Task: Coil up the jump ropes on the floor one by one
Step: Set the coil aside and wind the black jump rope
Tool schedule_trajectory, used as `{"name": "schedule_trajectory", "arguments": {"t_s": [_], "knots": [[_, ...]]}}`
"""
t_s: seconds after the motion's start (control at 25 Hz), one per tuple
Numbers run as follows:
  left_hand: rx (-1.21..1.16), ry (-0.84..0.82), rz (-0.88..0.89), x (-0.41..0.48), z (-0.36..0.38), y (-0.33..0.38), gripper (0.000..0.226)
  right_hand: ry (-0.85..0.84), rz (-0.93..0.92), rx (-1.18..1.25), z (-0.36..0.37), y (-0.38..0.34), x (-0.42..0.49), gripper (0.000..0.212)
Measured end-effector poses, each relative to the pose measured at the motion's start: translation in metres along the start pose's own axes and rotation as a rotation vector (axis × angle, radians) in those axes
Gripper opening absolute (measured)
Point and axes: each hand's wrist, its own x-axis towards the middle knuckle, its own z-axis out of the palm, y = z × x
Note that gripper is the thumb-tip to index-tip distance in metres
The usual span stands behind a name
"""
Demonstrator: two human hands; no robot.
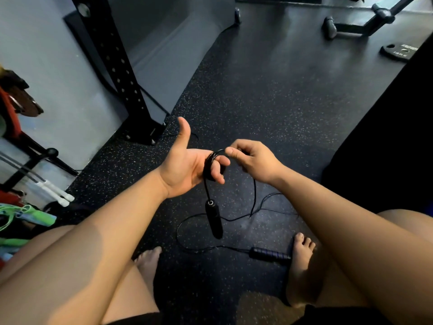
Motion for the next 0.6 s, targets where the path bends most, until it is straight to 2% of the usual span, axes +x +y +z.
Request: {"name": "schedule_trajectory", "arguments": {"t_s": [0.12, 0.2, 0.28, 0.4, 0.48, 0.6], "knots": [[-0.221, 0.003, 0.079, -0.002, -0.001, 0.003, 0.129, -0.062, 0.147, 0.142, 0.015, 0.011, -0.009, 0.037], [-0.331, 0.034, 0.163, -0.004, -0.003, 0.006, 0.131, -0.135, 0.222, 0.142, 0.025, 0.014, -0.014, 0.044], [-0.418, 0.097, 0.252, -0.003, -0.008, 0.009, 0.132, -0.226, 0.275, 0.074, 0.031, 0.015, -0.016, 0.047], [-0.52, 0.21, 0.367, -0.001, -0.019, 0.012, 0.134, -0.38, 0.253, -0.184, 0.035, 0.011, -0.018, 0.039], [-0.49, 0.292, 0.387, 0.002, -0.026, 0.011, 0.135, -0.468, 0.192, -0.319, 0.037, 0.001, -0.02, 0.029], [-0.216, 0.418, 0.28, 0.009, -0.028, 0.005, 0.136, -0.522, 0.064, -0.474, 0.036, -0.025, -0.023, 0.025]]}}
